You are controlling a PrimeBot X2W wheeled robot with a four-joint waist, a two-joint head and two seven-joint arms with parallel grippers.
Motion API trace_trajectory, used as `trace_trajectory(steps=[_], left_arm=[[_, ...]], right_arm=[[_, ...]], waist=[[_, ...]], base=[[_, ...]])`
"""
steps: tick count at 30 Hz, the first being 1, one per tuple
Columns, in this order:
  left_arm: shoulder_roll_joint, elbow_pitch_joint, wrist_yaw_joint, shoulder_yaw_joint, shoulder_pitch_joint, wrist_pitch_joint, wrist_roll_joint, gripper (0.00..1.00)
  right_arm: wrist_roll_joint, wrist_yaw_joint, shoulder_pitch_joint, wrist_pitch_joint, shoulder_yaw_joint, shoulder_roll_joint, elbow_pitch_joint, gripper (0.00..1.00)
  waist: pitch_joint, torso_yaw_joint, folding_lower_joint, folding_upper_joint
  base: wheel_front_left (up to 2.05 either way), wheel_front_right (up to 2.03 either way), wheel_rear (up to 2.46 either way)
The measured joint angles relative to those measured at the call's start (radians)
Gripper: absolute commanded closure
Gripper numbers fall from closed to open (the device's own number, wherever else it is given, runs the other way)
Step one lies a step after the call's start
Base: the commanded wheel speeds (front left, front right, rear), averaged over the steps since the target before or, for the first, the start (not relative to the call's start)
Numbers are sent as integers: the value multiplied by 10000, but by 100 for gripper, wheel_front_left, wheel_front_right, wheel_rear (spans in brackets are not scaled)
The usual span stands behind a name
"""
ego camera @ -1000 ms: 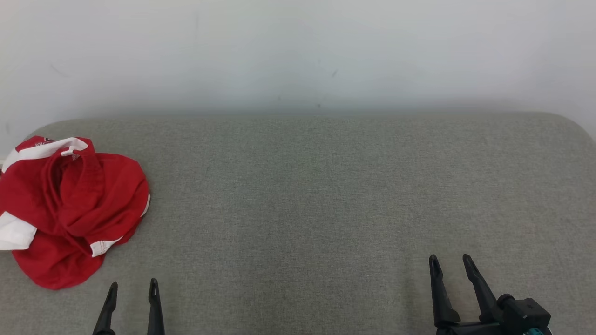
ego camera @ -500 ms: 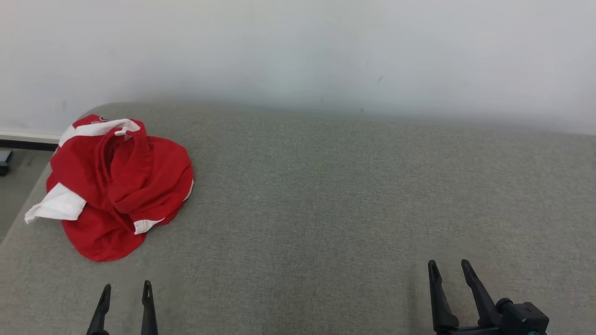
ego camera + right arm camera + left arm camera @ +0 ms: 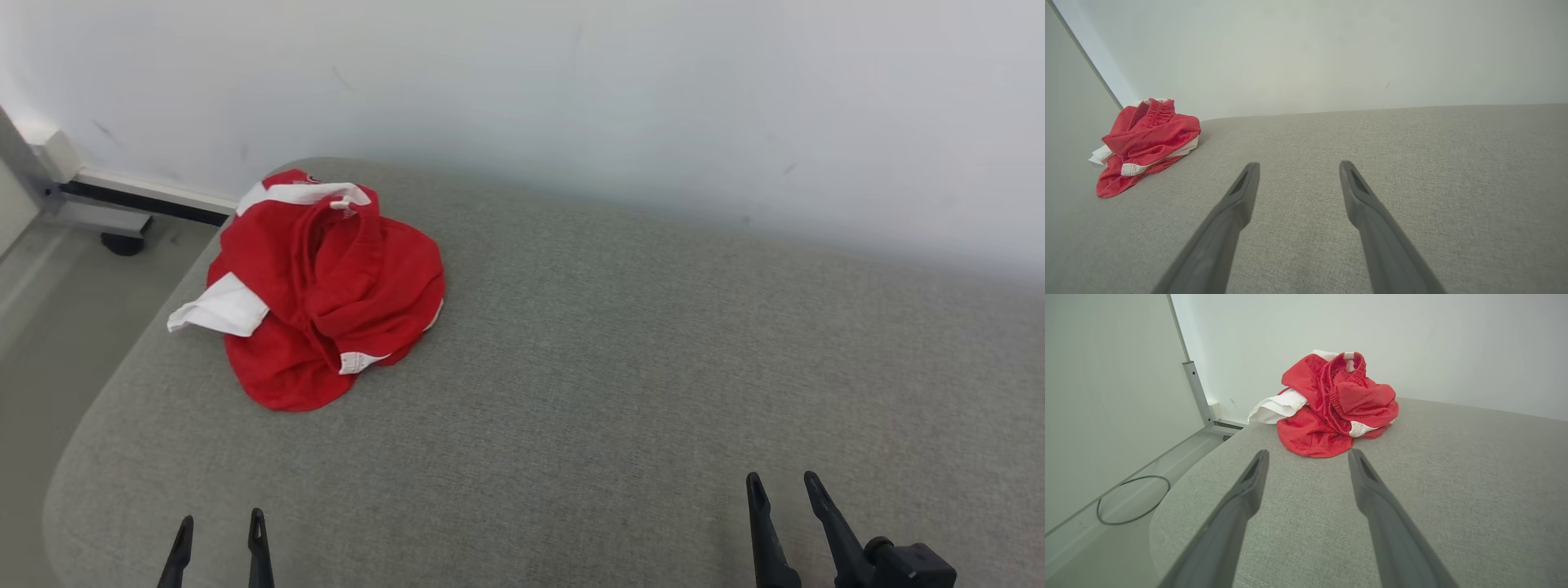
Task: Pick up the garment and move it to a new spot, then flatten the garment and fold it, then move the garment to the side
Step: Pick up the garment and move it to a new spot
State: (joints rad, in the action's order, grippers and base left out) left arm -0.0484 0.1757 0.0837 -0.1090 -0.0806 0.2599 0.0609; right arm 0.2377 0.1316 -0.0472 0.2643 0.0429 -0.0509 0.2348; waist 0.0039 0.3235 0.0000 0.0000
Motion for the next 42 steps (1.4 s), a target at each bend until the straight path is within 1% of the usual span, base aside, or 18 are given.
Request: trace_trajectory(steps=[10, 14, 17, 26, 29, 35, 38, 42], left_arm=[[0, 98, -42, -50, -151, 0, 19, 0], [-2, 117, 15, -221, -152, 0, 17, 0], [-2, 117, 42, -322, -168, -2, 17, 0], [-4, 136, 36, -500, -148, 0, 115, 0], [-4, 219, 58, -456, 99, -2, 240, 0], [-19, 320, 228, -711, 1434, 0, 430, 0], [-35, 562, 322, -1049, 2345, 0, 865, 0], [-301, 915, 408, -1200, 3599, 27, 989, 0]], right_arm=[[61, 0, -127, 0, 155, 0, 69, 0], [59, 0, -129, 0, 190, 0, 79, 0], [59, 0, -129, 0, 205, 0, 88, 0], [-15, 0, -97, 0, 155, 2, 105, 0], [-44, 0, -35, 0, 50, 4, 132, 0], [-198, 0, 281, 0, 21, 6, 63, 0], [-343, 0, 468, 0, -56, 6, 4, 0], [-466, 0, 764, 0, -77, 6, -52, 0]], waist=[[-241, 1114, 0, 0], [-330, 1369, -1, 0], [-382, 1436, -1, 0], [-279, 1192, 0, 0], [-192, 1075, -1, 0], [30, 765, 0, 0], [200, 555, 0, 0], [501, 227, 1, 1]], base=[[0, 0, 0], [0, 0, 0], [0, 0, 0], [0, 0, 0], [0, 0, 0], [0, 0, 0], [0, 0, 0], [0, 0, 0]])
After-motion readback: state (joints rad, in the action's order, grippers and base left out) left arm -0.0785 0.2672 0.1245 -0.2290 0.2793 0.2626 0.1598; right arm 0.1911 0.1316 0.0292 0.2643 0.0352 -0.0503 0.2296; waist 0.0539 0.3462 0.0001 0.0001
